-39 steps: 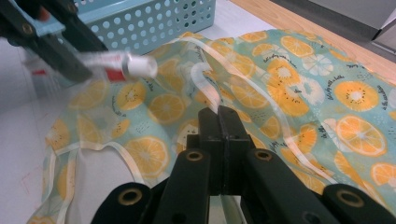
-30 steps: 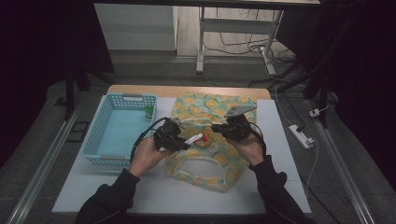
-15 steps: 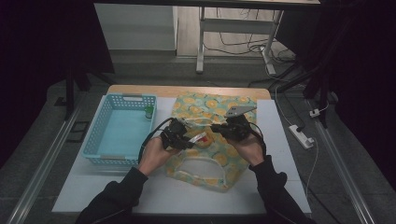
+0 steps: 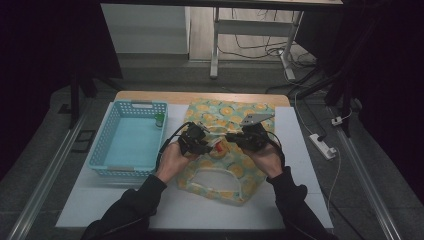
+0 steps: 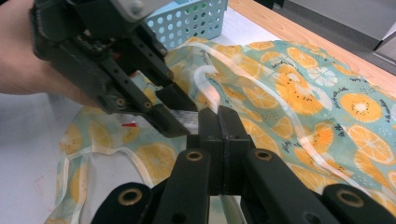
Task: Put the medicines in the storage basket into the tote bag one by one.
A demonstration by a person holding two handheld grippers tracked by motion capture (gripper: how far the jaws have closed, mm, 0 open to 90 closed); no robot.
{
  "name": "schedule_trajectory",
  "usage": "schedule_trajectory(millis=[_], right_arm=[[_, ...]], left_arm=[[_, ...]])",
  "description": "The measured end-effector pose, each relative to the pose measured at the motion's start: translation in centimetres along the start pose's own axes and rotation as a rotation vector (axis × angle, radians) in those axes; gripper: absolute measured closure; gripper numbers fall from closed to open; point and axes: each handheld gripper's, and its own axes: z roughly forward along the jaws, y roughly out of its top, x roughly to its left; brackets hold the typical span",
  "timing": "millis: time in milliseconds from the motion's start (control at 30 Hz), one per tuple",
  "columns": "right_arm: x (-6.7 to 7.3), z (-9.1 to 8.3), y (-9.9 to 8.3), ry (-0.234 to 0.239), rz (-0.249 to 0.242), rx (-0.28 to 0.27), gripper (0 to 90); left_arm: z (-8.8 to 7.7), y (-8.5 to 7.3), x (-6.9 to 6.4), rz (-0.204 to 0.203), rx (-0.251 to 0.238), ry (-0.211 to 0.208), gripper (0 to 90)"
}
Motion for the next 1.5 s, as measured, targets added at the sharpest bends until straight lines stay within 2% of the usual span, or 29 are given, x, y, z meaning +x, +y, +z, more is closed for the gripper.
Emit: schedule_trajectory(millis=[267,600,933,1300,1500], right_arm=[[0.2,0.0,0.1,0.004,-0.002,-0.003,90.0],[0.2,0.3,0.0,0.006,-0.004,0.006,90.0],[0.1,0.6,-0.2,0.004,0.000,0.014,90.0],[0.0,1.1,-0.5,0.003,0.001,0.033,90.0],[0.0,1.2,-0.6,0.004,0.003,0.039,90.0]], left_arm=[[0.6,0.8,0.9,-0.041,-0.023,0.030,71.2],[1.3,1.0,2.5,-0.109,-0.044,0.071,71.2],[2.3,1.2,3.3,-0.137,-0.054,0.099,71.1],[3.5,0.7,4.2,-0.170,-0.050,0.094,71.0],[4.1,0.6,4.2,-0.172,-0.050,0.087,70.3]])
